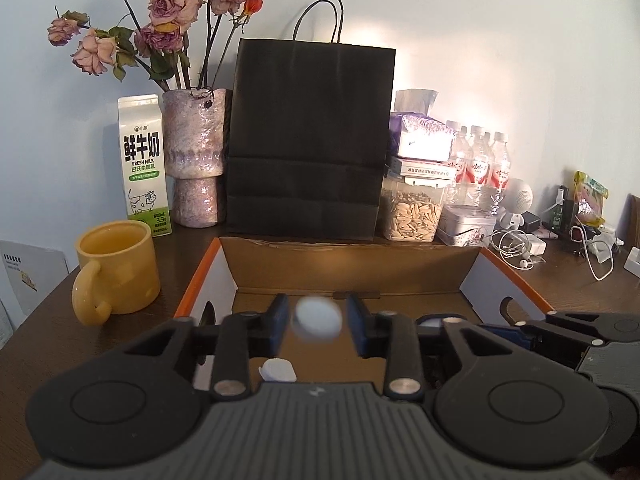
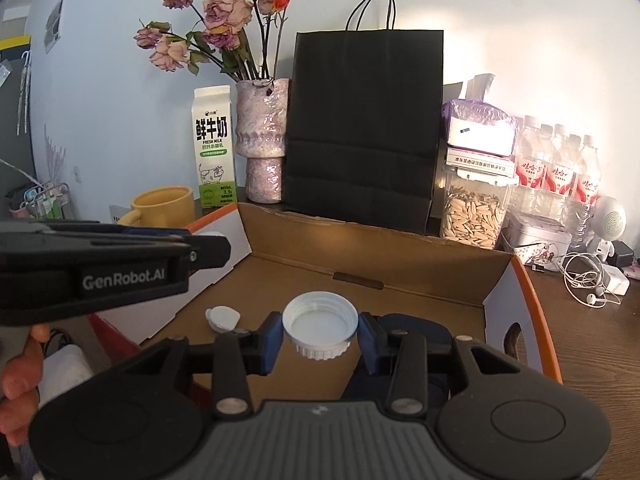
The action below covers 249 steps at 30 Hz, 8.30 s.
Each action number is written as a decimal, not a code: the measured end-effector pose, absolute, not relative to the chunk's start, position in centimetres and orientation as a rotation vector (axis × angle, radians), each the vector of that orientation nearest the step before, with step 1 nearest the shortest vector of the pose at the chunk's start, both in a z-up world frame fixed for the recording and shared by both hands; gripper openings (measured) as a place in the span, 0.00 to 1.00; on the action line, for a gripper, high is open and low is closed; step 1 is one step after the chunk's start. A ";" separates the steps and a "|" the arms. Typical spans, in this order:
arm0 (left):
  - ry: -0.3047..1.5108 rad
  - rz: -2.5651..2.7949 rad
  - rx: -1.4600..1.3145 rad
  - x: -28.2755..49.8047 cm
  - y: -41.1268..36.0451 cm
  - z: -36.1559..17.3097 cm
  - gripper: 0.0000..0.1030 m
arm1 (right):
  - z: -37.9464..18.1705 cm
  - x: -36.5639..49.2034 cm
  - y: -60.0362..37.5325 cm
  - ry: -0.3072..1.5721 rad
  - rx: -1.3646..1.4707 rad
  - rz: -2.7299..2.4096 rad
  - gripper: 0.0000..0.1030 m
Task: Organize objects
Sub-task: 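Lower both white caps into the cardboard box and open both tools, then grasp the black cable with the left tool while the right tool grasps the clear plastic bag, then carry the black cable and clear bag over the cardboard box, then open the left tool to drop the cable while the right tool drops the bag into the box, then grasp the translucent plastic container with the left tool while the right tool grasps the plush toy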
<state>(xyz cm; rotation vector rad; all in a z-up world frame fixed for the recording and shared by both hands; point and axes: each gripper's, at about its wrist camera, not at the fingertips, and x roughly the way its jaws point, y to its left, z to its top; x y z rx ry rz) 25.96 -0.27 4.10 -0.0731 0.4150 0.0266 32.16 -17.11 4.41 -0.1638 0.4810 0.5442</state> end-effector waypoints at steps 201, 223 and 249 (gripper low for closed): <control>0.349 0.018 -0.163 25.8 0.7 5.0 0.38 | 5.2 32.1 -17.9 0.366 -0.067 0.457 0.44; 0.351 0.060 -0.152 25.1 0.7 5.0 1.00 | 5.2 31.4 -19.4 0.378 -0.061 0.428 1.00; 0.297 0.005 -0.116 17.9 1.0 5.7 1.00 | 6.4 23.8 -23.5 0.292 -0.085 0.425 1.00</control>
